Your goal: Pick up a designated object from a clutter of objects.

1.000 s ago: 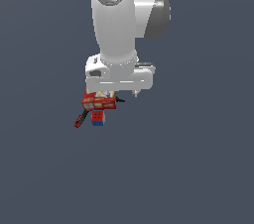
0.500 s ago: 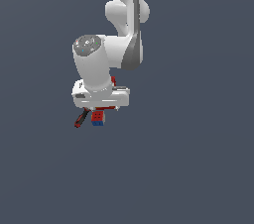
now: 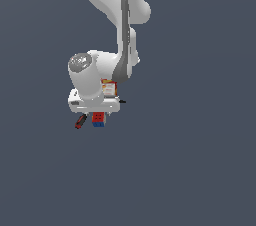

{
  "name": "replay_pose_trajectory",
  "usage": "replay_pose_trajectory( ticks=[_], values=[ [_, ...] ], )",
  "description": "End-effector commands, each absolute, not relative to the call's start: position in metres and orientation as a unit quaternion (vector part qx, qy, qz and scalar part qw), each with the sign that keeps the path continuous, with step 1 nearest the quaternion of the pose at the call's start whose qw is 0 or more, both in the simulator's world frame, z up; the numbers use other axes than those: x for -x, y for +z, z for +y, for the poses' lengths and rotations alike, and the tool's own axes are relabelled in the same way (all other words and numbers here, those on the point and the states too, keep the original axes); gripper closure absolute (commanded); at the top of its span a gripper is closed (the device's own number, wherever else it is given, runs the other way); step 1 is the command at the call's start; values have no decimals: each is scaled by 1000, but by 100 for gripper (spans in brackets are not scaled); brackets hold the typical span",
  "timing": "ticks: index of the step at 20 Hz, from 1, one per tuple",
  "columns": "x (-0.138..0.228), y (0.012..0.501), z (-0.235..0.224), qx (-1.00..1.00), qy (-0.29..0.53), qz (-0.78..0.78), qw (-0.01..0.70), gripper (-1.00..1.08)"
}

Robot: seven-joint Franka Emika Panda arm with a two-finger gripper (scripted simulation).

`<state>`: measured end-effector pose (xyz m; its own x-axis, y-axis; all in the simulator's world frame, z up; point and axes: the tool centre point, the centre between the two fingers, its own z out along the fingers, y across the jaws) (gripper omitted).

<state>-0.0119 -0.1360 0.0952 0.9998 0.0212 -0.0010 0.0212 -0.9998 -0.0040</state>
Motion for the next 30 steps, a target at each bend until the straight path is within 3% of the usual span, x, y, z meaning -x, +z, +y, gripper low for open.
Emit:
replay_pose_trajectory(
  ticks=[1,25,26,30],
  values=[
    [15,88,-141,1000,0,-10,1,-92],
    [17,33,-144,1000,0,-10,0,-92],
    [17,33,-144,1000,0,-10,0,108],
    [17,33,-144,1000,0,-10,0,108]
  ],
)
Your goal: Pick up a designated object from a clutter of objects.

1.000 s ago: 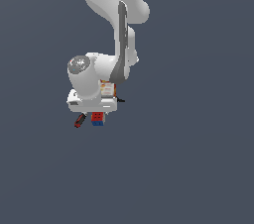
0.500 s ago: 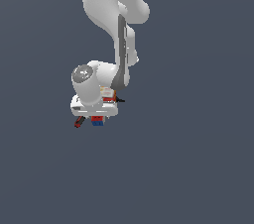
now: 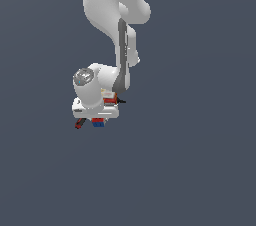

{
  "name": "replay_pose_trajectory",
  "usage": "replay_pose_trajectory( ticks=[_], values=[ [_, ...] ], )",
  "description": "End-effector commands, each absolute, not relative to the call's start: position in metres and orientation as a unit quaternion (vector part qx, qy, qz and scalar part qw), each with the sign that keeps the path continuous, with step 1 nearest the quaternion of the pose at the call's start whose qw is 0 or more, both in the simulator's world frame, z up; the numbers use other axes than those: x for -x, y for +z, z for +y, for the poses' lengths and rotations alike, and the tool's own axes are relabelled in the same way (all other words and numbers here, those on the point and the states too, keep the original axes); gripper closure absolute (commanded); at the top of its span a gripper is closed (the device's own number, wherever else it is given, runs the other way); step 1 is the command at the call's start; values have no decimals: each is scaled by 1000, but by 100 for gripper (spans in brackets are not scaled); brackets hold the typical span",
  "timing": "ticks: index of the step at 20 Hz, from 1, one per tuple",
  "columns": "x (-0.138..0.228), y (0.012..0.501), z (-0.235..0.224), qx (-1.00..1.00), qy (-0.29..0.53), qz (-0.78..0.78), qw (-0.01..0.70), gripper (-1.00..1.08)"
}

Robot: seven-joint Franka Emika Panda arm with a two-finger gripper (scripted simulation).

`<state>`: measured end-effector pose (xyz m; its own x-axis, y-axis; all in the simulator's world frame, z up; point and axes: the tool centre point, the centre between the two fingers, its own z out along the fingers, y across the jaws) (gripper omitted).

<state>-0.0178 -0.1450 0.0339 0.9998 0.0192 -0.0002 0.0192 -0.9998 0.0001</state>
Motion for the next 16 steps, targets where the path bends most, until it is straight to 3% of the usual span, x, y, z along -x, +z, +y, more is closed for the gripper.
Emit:
replay_pose_trajectory(
  ticks=[1,16],
  values=[
    [17,33,-144,-1000,0,10,0,108],
    [25,52,-135,-1000,0,10,0,108]
  ],
)
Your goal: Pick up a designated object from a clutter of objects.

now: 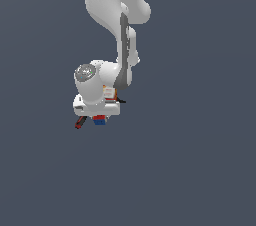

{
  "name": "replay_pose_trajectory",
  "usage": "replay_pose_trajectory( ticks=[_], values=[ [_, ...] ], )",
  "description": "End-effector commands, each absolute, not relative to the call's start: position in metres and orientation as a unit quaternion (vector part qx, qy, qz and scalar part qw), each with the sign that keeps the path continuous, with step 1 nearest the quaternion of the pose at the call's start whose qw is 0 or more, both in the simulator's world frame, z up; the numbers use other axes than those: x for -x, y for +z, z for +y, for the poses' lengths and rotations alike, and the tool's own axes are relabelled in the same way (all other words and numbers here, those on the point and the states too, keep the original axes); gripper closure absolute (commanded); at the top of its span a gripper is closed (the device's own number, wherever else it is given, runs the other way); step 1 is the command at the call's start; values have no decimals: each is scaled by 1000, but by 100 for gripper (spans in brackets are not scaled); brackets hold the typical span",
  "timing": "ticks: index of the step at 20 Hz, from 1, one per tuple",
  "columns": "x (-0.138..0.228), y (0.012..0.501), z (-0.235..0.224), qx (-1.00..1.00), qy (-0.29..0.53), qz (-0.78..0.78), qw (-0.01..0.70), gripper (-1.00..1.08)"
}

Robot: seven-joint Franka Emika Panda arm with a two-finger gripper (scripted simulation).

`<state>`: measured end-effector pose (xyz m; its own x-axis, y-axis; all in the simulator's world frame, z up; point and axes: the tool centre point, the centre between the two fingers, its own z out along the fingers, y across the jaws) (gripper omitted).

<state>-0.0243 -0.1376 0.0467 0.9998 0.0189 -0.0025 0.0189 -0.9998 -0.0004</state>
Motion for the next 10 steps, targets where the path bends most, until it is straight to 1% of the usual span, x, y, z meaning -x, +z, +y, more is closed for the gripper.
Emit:
replay_pose_trajectory(
  ticks=[1,10],
  values=[
    [27,56,-133,1000,0,-10,0,108],
    [47,108,-106,1000,0,-10,0,108]
  ],
)
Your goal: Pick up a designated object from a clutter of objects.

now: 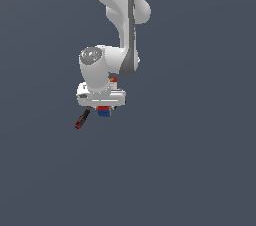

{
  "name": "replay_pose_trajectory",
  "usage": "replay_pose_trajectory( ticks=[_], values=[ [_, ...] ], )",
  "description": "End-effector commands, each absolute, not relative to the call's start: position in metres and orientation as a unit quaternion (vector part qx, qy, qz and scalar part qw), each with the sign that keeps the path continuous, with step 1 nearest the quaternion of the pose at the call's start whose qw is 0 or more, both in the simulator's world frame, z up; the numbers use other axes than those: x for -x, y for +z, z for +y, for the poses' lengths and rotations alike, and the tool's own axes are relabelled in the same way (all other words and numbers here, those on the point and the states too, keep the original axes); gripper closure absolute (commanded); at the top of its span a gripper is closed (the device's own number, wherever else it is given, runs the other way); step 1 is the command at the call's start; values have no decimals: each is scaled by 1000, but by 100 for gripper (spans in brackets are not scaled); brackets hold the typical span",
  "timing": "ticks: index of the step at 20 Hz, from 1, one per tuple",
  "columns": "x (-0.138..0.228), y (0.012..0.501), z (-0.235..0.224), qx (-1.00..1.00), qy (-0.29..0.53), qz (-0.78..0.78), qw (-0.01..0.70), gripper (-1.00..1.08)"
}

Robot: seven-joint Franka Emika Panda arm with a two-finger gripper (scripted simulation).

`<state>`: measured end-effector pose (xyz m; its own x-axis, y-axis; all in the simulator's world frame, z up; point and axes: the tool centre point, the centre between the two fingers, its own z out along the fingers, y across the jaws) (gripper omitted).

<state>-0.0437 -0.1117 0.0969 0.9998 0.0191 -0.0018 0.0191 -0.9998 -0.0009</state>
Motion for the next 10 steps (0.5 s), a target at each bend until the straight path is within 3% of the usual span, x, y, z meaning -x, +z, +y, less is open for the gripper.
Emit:
replay_pose_trajectory(
  ticks=[1,10],
  values=[
    [50,115,-103,1000,0,-10,0,108],
    [76,182,-69,1000,0,-10,-1,108]
  ],
)
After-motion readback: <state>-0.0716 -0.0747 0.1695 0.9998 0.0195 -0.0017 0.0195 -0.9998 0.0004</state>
